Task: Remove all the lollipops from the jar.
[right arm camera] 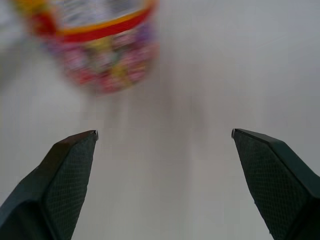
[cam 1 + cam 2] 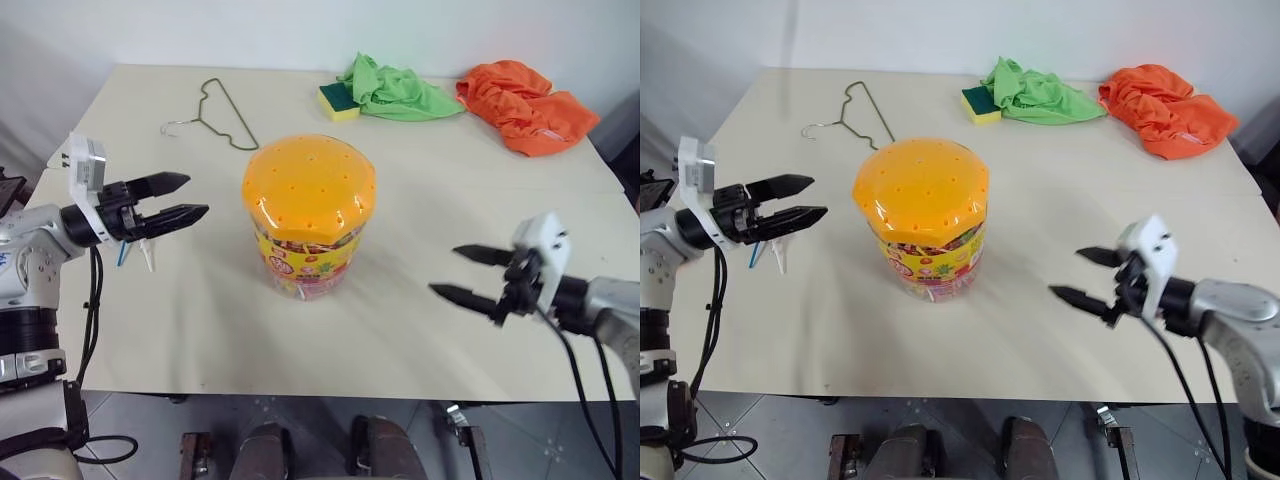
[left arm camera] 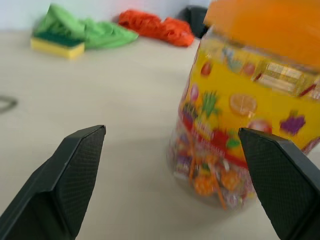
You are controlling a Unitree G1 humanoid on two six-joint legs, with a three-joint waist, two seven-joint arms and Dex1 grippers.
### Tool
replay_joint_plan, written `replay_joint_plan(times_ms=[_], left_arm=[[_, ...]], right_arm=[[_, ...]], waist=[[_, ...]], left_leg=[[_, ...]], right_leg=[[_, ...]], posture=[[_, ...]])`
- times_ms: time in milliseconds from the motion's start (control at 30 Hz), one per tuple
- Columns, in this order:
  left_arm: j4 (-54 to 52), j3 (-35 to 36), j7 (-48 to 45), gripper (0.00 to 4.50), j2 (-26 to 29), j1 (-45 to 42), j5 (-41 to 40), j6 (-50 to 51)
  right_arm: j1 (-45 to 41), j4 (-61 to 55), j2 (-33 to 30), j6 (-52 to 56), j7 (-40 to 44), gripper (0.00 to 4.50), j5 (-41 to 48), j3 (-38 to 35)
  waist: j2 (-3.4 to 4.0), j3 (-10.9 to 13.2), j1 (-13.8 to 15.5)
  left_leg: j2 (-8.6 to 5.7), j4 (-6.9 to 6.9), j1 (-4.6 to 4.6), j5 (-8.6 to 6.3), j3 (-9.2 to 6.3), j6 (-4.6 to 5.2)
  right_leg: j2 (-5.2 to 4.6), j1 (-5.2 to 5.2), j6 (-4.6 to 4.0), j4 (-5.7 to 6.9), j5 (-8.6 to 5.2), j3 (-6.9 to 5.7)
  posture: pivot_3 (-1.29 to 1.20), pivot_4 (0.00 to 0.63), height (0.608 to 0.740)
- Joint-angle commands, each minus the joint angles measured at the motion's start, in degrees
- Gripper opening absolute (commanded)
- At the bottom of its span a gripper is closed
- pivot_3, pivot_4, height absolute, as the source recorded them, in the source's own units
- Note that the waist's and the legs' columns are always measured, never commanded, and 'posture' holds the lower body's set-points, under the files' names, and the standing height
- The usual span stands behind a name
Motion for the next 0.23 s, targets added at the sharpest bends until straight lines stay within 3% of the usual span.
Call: replay_joint_plan(times_ms=[33,233], left_arm=[[-3.16,3.17,3.55,4.50,-1.27,3.78,0.47,-3.43],[-14.41,6.01,7.26,4.50,-5.42,16.03,-2.77,-2.15]], right_arm=[[1.00,3.33,2.65,-8.16,-0.02,4.48,-5.06,5.11],[0.52,9.53,9.97,-11.63,-8.42,4.48,-9.53,6.57]], waist=[[0.00,0.00,-0.02],[0.00,0.00,0.00]], left_leg=[[0.00,-0.01,0.01,0.00,0.01,0.00],[0.01,0.01,0.01,0.00,-0.03,0.00]], right_leg=[[0.00,0.00,0.00,0.00,0.00,0.00],[-0.05,0.00,0.00,0.05,0.00,0.00]], posture=[[0.00,0.150,0.740],[0.00,0.150,0.740]])
